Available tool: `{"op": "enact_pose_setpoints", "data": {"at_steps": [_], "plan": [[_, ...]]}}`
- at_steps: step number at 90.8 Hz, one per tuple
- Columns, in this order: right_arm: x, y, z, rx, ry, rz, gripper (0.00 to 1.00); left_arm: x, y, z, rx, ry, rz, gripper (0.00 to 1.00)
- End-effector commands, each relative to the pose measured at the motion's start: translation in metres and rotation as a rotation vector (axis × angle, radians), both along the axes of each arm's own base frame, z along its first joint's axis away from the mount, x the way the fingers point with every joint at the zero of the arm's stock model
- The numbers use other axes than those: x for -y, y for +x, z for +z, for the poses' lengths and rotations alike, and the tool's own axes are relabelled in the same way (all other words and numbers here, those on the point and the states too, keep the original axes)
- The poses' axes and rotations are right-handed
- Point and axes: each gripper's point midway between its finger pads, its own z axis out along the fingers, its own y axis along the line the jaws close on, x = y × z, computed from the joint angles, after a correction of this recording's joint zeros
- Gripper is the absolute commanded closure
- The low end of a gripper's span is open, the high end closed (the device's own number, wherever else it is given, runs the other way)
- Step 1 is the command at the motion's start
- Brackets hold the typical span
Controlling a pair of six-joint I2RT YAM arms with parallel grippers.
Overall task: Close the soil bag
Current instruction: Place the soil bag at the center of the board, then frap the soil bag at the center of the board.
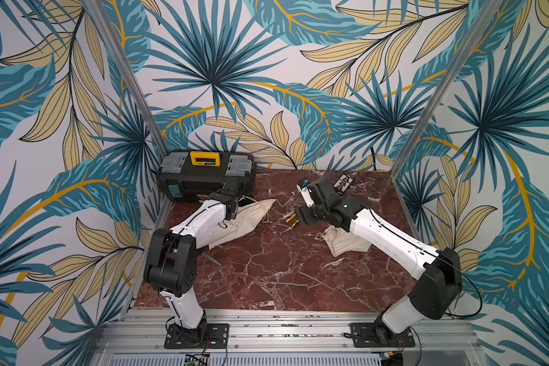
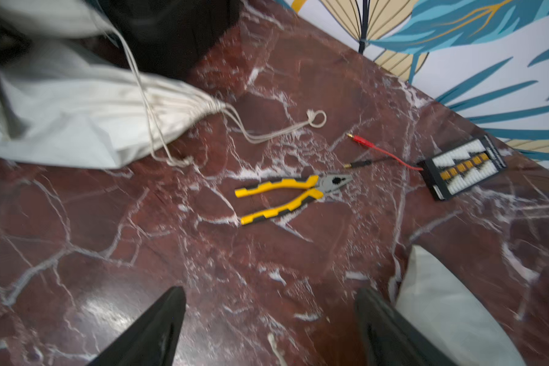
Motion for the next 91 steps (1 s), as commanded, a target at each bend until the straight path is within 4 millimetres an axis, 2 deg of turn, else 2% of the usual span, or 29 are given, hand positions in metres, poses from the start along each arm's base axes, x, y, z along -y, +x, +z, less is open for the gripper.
{"op": "enact_pose_setpoints", "data": {"at_steps": [1,8,17,25,35,52,71,79,91], "plan": [[0.048,-0.028,-0.034,-0.075,-0.406,-0.004,0.07,0.007,-0.009,0.059,0.187,-0.096,-0.029,0.06],[0.05,-0.037,-0.039,-0.07,-0.551,0.029,0.03,0.008,-0.026,0.089,0.282,-0.145,-0.048,0.0],[0.043,-0.045,-0.05,-0.072,-0.663,0.08,0.01,0.012,-0.045,0.114,0.367,-0.216,-0.088,0.0],[0.044,-0.047,-0.06,-0.081,-0.736,0.097,0.01,0.016,-0.06,0.126,0.416,-0.269,-0.118,0.0],[0.053,-0.047,-0.074,-0.092,-0.823,0.093,0.01,0.023,-0.071,0.138,0.476,-0.321,-0.161,0.0],[0.065,-0.044,-0.095,-0.094,-0.951,0.097,0.01,0.036,-0.079,0.143,0.498,-0.395,-0.225,0.0],[0.073,-0.036,-0.103,-0.085,-0.982,0.097,0.02,0.046,-0.083,0.152,0.519,-0.44,-0.265,0.0],[0.074,-0.029,-0.109,-0.094,-0.967,0.09,0.11,0.053,-0.085,0.149,0.513,-0.451,-0.283,0.0],[0.065,-0.016,-0.109,-0.084,-0.874,0.066,0.48,0.064,-0.089,0.15,0.513,-0.454,-0.314,0.0]]}}
